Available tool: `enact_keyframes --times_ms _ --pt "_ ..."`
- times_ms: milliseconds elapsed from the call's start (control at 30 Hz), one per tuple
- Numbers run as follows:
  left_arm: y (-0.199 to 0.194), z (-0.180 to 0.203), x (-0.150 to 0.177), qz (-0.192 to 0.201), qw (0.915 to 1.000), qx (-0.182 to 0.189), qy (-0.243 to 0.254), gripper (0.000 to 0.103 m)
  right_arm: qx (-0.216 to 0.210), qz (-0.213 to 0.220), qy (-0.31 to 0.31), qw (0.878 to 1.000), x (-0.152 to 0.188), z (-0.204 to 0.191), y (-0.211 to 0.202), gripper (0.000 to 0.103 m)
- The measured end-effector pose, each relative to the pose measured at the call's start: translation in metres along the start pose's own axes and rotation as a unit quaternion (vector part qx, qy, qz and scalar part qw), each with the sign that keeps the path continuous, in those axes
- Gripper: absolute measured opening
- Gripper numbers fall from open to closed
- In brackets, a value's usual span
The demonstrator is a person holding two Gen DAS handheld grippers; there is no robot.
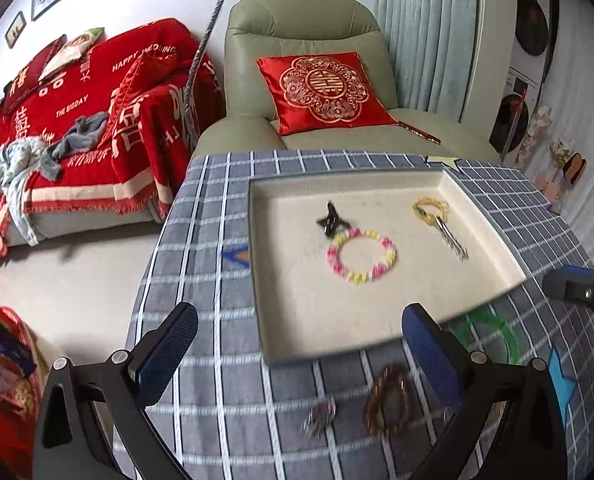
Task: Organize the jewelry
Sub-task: 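Withdraw both tools from the tray toward the loose jewelry on the table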
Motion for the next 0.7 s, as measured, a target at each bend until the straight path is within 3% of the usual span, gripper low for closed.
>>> enact_keyframes --times_ms 267,433,700 --pt "-0.009 0.013 0.043 -0.030 0.9990 0.033 0.007 0.103 -0.017 0.005 0.003 1.000 0.028 -0.004 -0.014 0.088" --pt "-0.013 0.029 0.057 -0.031 0.9983 0.033 0.036 0.103 -0.014 -0.008 0.011 1.000 0.046 0.000 -0.017 0.088" --pt "-0.015 0.034 0.083 -0.039 0.9984 0.029 0.030 0.103 -0.011 -0.024 0.021 0.999 0.075 0.011 -0.015 0.088"
Point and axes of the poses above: each gripper's, at about its wrist camera, not at the fingertips, and y roughly the way its jaws point, z to its right, x to its underside, the point moved 10 cm from there along y, roughly the way its jaws point, and after that the axes turned 1 degree about -y, right-handed, at the moved point
